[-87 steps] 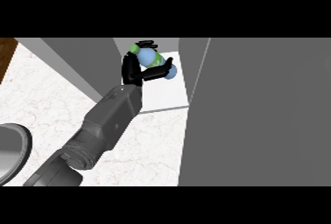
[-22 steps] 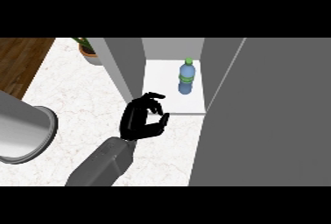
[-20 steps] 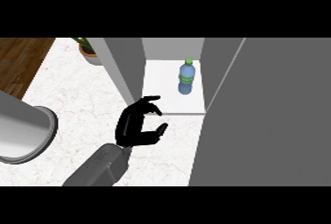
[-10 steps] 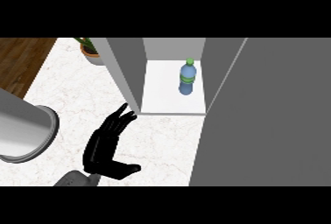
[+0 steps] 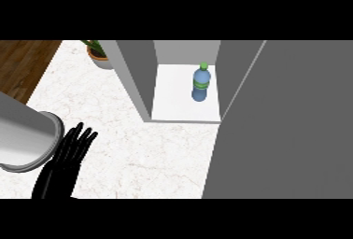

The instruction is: Pick up the bottled water, place it into the cabinet and close the cabinet

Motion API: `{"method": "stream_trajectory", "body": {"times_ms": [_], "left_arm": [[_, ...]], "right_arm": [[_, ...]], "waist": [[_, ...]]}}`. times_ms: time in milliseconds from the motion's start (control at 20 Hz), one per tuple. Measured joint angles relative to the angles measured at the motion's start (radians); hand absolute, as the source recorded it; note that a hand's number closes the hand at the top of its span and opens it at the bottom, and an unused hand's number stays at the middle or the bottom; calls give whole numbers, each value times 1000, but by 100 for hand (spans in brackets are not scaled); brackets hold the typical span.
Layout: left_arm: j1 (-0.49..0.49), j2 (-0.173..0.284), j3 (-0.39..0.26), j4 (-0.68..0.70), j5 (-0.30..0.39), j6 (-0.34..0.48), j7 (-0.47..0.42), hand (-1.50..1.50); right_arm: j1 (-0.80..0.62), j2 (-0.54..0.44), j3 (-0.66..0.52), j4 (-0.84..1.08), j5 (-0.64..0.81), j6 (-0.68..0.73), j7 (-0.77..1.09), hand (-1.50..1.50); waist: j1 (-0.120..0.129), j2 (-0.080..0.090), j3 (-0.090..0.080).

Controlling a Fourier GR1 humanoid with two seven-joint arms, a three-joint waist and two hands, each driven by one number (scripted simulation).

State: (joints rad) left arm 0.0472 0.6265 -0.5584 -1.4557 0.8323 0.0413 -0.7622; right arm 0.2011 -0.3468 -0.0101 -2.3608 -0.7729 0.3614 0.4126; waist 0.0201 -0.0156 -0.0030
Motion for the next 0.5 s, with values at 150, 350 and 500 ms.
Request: {"method": "stream_trajectory", "body": {"times_ms": [150,350,500], "left_arm": [[46,62,31,-30,-2,-13,-20,-150],[99,123,60,-78,3,-37,-37,-150],[127,163,83,-113,14,-49,-37,-150]], "right_arm": [[-38,8,95,1,10,-34,16,150],[-121,27,215,6,27,-95,35,150],[-201,44,300,14,44,-158,59,150]], "waist": [[-1,-2,-1],[2,-5,-2],[5,-7,-4]]}}
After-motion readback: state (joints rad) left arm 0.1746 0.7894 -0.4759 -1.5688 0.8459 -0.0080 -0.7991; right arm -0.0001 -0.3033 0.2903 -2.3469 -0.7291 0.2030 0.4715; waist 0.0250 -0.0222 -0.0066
